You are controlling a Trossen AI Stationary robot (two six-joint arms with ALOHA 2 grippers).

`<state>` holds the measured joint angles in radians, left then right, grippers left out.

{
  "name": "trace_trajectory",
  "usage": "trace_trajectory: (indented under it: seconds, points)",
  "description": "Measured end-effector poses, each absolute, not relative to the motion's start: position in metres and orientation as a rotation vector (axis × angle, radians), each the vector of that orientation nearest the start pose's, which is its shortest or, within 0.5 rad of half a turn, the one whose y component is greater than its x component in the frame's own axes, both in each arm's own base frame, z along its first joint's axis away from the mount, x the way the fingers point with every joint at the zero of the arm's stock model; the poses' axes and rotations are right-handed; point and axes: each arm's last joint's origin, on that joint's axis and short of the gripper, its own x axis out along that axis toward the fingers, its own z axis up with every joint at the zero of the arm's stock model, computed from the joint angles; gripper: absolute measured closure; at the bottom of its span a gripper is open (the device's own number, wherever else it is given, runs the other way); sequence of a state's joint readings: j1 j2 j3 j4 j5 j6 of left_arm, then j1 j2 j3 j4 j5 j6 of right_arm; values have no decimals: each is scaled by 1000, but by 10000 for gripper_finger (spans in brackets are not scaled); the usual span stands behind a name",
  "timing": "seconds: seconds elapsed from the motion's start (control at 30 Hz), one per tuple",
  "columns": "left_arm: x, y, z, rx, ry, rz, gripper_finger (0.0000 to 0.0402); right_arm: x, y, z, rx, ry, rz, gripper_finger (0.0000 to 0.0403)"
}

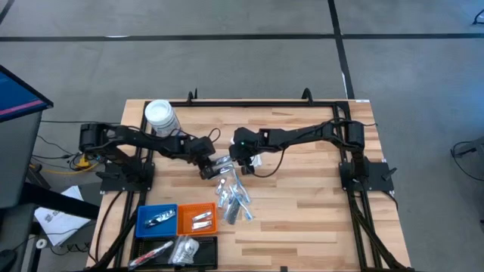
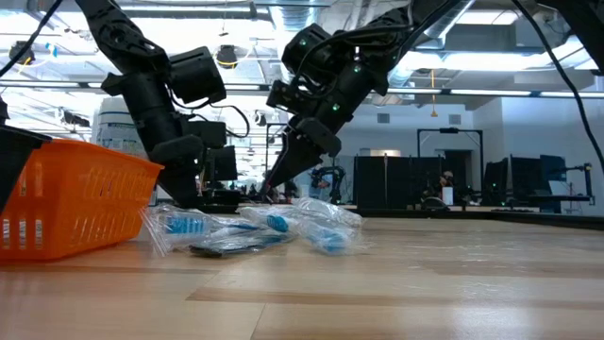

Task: Pick & Place Travel size toiletries
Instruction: Put the top black comb into the blue basket

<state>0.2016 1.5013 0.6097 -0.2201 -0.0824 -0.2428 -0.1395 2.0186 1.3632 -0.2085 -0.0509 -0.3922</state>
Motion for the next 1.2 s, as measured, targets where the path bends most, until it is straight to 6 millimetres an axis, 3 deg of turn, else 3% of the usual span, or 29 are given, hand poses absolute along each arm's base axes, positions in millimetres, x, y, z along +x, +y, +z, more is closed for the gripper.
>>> trace_trajectory:
  seconds: [0.13,0.3,0.4,0.67,1.2]
  points:
    - [241,52,128,-282,1063,388,400,426,-58,164,-287,853,84,252]
    - [242,52,128,-281,1054,388,400,437,-63,141,-259,890,74,269]
    - [243,52,128,-282,1046,387,400,443,-66,126,-230,1028,57,297]
    - [242,52,128,-286,1048,376,400,468,-79,122,-154,1132,-20,395]
    - [242,52,129,-281,1042,381,400,466,-78,121,-173,1176,34,402]
